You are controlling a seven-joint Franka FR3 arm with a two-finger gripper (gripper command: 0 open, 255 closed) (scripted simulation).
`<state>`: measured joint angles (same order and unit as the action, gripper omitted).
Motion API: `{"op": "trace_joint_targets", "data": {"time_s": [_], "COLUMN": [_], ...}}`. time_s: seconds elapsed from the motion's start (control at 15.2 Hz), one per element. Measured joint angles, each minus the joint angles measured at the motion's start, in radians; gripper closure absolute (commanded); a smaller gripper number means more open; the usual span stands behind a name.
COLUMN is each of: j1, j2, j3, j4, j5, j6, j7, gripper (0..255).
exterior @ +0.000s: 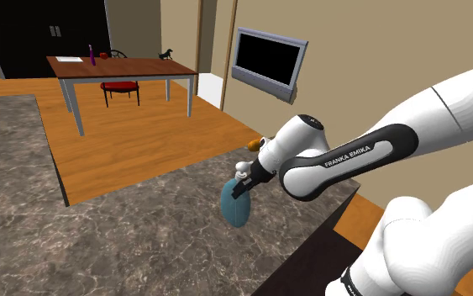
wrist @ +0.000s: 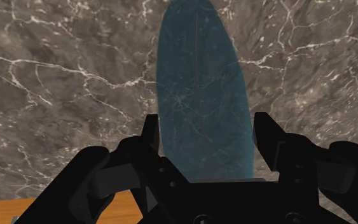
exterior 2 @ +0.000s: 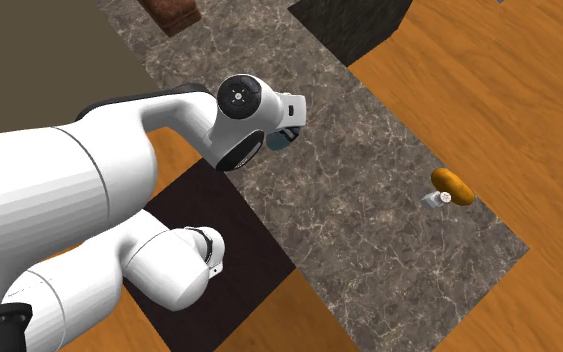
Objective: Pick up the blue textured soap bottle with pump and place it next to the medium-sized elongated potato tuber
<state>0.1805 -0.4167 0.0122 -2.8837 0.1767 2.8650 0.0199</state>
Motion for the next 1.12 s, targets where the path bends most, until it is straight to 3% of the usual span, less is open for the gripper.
{"op": "trace_joint_targets", "data": {"time_s": [0.26,1.12], "j1": [-0.002,-0.037], "j2": [-0.007,-0.161], "j3": [0.001,0.020], "j4": [0.001,0.082], "j5": [-0.002,-0.039], "j6": [-0.010,-0.245], "j7": [0.001,0.035], "gripper": [255,255]}}
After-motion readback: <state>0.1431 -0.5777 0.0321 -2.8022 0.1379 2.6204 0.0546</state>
